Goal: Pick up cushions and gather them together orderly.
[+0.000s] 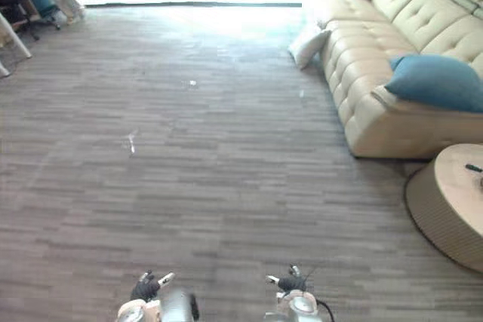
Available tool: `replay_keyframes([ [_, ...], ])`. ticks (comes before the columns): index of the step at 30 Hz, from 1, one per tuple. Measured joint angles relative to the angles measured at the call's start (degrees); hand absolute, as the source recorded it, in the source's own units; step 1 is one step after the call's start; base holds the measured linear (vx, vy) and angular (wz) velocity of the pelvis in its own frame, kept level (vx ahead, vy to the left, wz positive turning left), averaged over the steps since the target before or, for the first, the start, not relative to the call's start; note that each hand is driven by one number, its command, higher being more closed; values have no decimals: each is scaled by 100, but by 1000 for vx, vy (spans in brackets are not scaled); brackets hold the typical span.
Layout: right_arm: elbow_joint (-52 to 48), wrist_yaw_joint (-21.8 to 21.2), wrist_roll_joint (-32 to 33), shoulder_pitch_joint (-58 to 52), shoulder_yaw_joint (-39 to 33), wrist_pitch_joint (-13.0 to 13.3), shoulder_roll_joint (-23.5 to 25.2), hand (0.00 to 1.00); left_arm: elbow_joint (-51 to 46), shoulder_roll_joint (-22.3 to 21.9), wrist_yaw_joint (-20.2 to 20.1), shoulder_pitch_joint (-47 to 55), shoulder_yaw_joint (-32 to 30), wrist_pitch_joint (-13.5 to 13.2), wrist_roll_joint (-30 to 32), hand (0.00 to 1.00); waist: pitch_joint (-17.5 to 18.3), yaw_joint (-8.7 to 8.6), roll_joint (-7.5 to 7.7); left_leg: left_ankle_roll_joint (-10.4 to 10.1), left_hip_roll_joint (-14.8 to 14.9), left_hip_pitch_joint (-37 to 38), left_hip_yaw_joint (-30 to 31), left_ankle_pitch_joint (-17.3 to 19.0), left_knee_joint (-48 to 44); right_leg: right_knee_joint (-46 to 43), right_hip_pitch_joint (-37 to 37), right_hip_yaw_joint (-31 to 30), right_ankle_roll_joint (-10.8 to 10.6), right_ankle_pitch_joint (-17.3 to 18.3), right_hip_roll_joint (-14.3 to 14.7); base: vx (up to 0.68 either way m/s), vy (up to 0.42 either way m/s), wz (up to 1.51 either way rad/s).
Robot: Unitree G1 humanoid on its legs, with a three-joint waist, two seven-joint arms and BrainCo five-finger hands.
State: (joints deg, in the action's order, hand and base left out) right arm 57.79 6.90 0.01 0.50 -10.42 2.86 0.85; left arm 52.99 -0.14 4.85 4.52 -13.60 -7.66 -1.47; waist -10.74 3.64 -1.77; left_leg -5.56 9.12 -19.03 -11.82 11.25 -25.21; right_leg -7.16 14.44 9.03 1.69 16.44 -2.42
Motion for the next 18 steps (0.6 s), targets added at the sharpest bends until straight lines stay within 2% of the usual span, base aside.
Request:
replay_keyframes([
  [1,89,5,1,12,70,5,-98,0,10,0,7,8,99,-41,-61,0,3,44,-54,-93,-65,-46,128,-745,379,202,245,-228,-76,52,35,680,321,-70],
  [2,239,5,-7,73,212,-7,-41,0,46,93,-5,-39,160,-56,-89,0,42,48,76,214,-225,0,133,-828,226,236,363,-412,-67,47,-172,699,328,-47],
  [3,204,4,-7,58,219,0,22,0,71,147,0,-60,171,-40,-81,0,77,-5,185,284,-308,-23,89,-693,184,55,256,-450,-28,-14,-286,616,298,-23],
  [4,163,14,-17,3,209,12,68,0,72,157,-4,-58,156,-44,-90,0,142,-16,285,422,-389,-44,64,-519,89,-472,-45,-578,-120,-89,-400,477,220,-9],
  [5,171,11,-39,-14,203,13,97,0,84,195,1,-69,162,-45,-89,0,137,3,382,552,-476,117,-24,-367,40,-1354,-356,-798,-306,-194,-518,589,277,-10],
  [6,177,10,-85,-9,203,11,99,0,156,237,9,-93,165,-41,-95,0,109,-13,443,603,-546,320,-109,-207,50,-2148,-601,-937,-590,-377,-601,695,313,-9],
  [7,165,-2,-166,2,203,15,99,0,238,280,20,-132,174,-17,-96,0,69,-34,511,643,-643,649,-182,-11,100,-3192,-1009,-1055,-848,-849,-724,573,240,-10],
  [8,151,-16,-242,4,220,34,92,0,293,301,31,-145,174,50,-89,0,17,-40,501,642,-730,1056,-230,197,155,-4304,-1407,-1072,-989,-1347,-838,558,203,-15],
  [9,83,-26,-270,-3,235,65,86,0,329,300,30,-146,173,105,-84,0,-3,-53,478,665,-764,1463,-240,370,229,-5036,-1700,-983,-898,-1254,-876,547,160,-16],
  [10,-78,-41,-298,-58,280,66,76,0,410,287,27,-141,174,150,-77,0,8,-78,437,687,-760,1925,-250,487,429,-5405,-2011,-752,-743,-939,-871,651,151,-13],
  [11,-197,-68,-344,-87,291,111,72,0,488,262,27,-139,187,177,-74,0,28,-92,370,687,-719,2392,-268,564,800,-5318,-2526,-287,-572,-579,-858,535,97,-8],
  [12,-249,-78,-351,-84,291,122,64,0,519,260,25,-163,211,186,-72,0,18,-104,343,694,-693,2548,-268,578,924,-5156,-2685,-100,-494,-455,-853,547,64,-3],
  [13,-298,-89,-354,-51,289,142,45,0,575,261,21,-166,233,182,-68,0,7,-144,319,701,-661,2834,-265,584,1169,-4681,-3007,281,-423,-271,-839,566,33,5],
  [14,-317,-103,-375,-19,284,167,12,0,638,264,19,-185,233,195,-36,0,6,-188,318,701,-647,3095,-260,584,1415,-3988,-3265,607,-428,-247,-818,576,11,13],
  [15,-335,-126,-382,-7,282,178,-24,0,657,264,15,-172,242,195,28,0,4,-229,317,702,-647,3328,-241,585,1622,-3112,-3404,815,-424,-390,-740,581,-39,25],
  [17,-350,-136,-391,3,269,172,-87,0,727,281,-1,-151,343,197,76,0,4,-338,315,644,-675,3788,-170,678,1912,-1375,-3458,908,-457,-1008,-549,687,-111,52],
  [18,-351,-139,-392,-20,257,162,-105,0,725,271,-3,-88,339,189,128,0,10,-360,325,593,-713,4073,-52,850,1920,-1057,-3466,771,-314,-1295,-485,688,-139,62],
])
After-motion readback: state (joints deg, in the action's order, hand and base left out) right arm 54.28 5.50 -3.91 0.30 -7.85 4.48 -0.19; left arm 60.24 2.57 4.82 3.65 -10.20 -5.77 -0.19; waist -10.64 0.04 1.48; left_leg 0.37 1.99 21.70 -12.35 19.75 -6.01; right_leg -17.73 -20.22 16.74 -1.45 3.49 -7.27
